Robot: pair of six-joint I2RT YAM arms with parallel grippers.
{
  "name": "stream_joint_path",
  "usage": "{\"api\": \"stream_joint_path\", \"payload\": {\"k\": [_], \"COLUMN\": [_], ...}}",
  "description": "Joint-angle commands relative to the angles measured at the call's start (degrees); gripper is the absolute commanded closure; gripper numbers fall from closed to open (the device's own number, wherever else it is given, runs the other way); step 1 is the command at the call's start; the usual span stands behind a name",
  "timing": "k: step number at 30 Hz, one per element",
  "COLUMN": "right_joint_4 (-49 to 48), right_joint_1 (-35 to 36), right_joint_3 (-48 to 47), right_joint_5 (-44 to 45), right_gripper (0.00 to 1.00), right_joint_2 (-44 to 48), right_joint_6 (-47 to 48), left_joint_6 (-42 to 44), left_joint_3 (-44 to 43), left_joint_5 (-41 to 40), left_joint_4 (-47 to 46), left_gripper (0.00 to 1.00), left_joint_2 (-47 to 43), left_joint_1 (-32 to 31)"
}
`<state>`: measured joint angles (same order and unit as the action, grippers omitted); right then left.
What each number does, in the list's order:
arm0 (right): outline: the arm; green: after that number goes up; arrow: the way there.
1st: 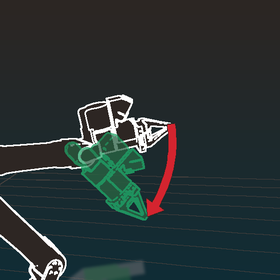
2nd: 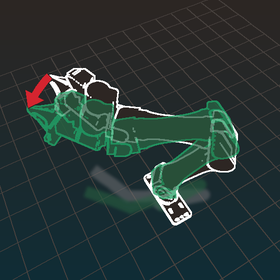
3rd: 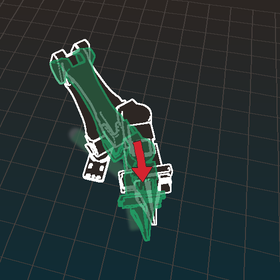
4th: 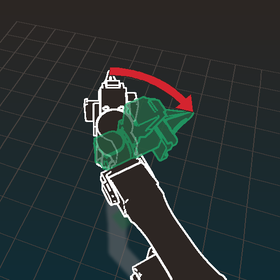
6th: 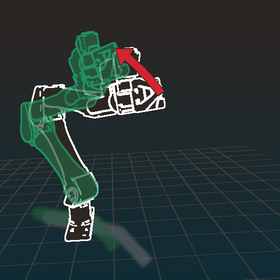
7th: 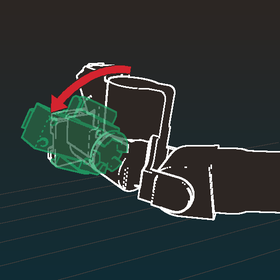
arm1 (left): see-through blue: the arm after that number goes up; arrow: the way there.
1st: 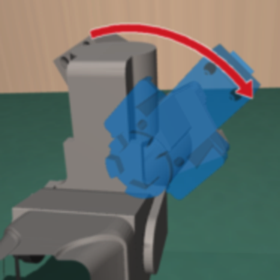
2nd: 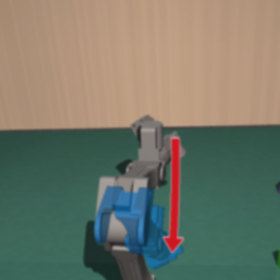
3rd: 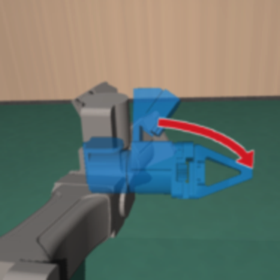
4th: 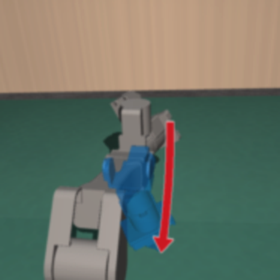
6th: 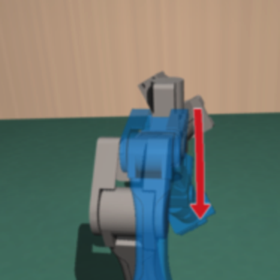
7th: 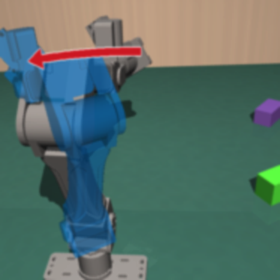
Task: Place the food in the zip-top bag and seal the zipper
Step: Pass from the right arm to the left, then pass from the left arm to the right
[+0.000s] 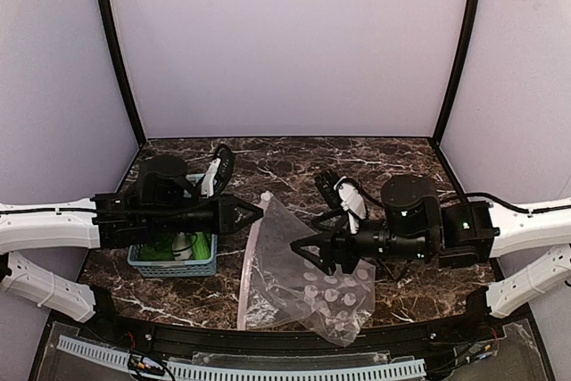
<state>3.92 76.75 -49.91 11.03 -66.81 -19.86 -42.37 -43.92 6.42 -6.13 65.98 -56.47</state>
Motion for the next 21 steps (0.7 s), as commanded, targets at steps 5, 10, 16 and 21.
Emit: {"api": "stream_joint_path", "payload": {"k": [5,10,16,21], "right_joint_4": [1.0,0.5,1.2,0.8], "right_joint_1": [-10.9,-15.3,-17.8,-18.0], "right_joint_3": [-4.0,-6.0,-8.2,-10.2], "right_joint_5": [-23.3,-33.3,-38.0,-42.3], "right_gripper": [0.20,0.17,0.22,0.24], "right_joint_2": [1.0,1.8,-0.5,-3.2], "right_joint_6": [7.6,9.5,11.6,11.7], "left_joint_6": [12.1,12.8,12.7,12.2], "left_joint_3": [-5.2,-6.2,-6.2,-6.3], "left_joint_5": [19.2,23.7,27.2,28.0], "left_joint_4": [3.6,3.4,2.8,1.6], "left_gripper": [0.99,0.99,0.99,0.99], "left_joint_2": [-2.6,-3.4,-3.8,-3.9], "left_joint_1": [0.1,0.0,0.0,-0.2]}}
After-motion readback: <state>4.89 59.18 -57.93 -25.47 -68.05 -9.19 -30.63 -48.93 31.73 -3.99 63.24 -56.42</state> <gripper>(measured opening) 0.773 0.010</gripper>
